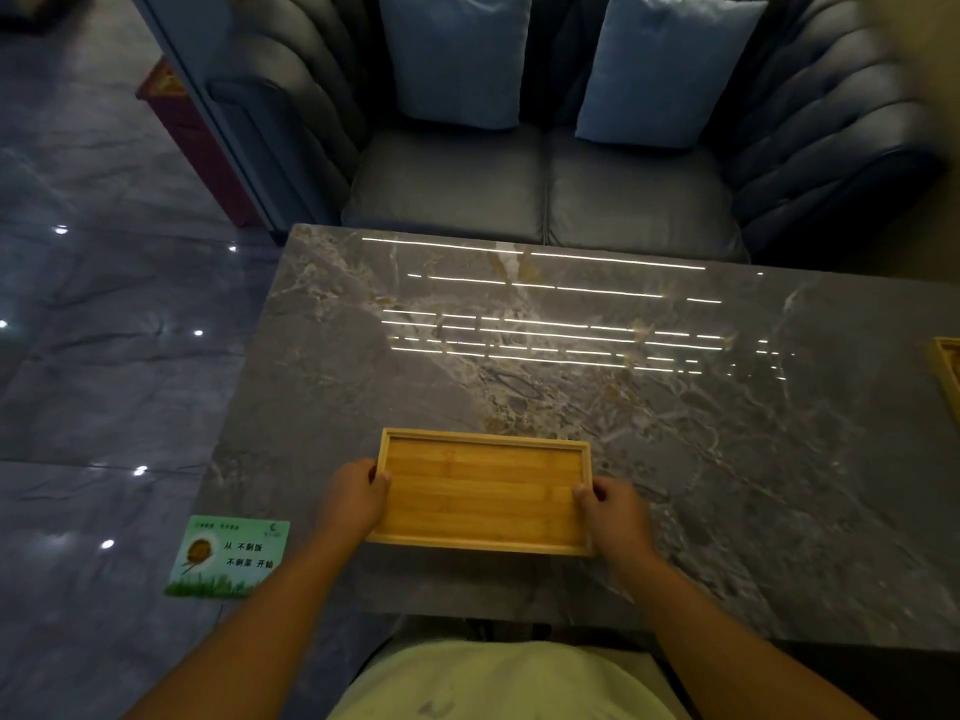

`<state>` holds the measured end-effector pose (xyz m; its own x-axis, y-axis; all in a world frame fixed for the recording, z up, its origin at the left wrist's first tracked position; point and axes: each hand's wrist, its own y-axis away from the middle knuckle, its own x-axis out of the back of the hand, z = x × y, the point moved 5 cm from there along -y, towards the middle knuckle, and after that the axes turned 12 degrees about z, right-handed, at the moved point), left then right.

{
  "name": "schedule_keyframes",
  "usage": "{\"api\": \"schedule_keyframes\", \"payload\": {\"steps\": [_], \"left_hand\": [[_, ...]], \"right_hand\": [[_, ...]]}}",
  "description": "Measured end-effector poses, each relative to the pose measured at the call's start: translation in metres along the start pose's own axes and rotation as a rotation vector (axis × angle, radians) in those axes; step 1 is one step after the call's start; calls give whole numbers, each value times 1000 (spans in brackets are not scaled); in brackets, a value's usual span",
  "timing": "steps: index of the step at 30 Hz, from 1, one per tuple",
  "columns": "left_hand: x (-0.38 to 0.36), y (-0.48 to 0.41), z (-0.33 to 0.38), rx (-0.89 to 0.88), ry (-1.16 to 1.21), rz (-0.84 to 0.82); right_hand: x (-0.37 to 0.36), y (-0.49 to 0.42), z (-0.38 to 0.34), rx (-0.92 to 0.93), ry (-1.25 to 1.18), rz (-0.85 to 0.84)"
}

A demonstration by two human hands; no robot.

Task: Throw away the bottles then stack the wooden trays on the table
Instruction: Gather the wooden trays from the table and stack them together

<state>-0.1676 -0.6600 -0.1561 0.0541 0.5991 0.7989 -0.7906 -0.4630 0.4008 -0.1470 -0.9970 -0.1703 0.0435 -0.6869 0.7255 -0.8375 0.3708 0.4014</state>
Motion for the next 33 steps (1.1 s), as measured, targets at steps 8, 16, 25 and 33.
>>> {"api": "schedule_keyframes", "payload": {"steps": [8,16,25,33], "left_hand": [[-6,19,5,45,211,71],[-12,31,14,151,258,138],[-12,60,22,258,268,281],[-4,72,33,356,371,384]], "right_hand": [[-2,7,6,-90,-130,14],[7,-14,-1,-69,-111,-18],[31,-61,-65,202,37,-126],[38,-87,-122,400,184,-196]]}}
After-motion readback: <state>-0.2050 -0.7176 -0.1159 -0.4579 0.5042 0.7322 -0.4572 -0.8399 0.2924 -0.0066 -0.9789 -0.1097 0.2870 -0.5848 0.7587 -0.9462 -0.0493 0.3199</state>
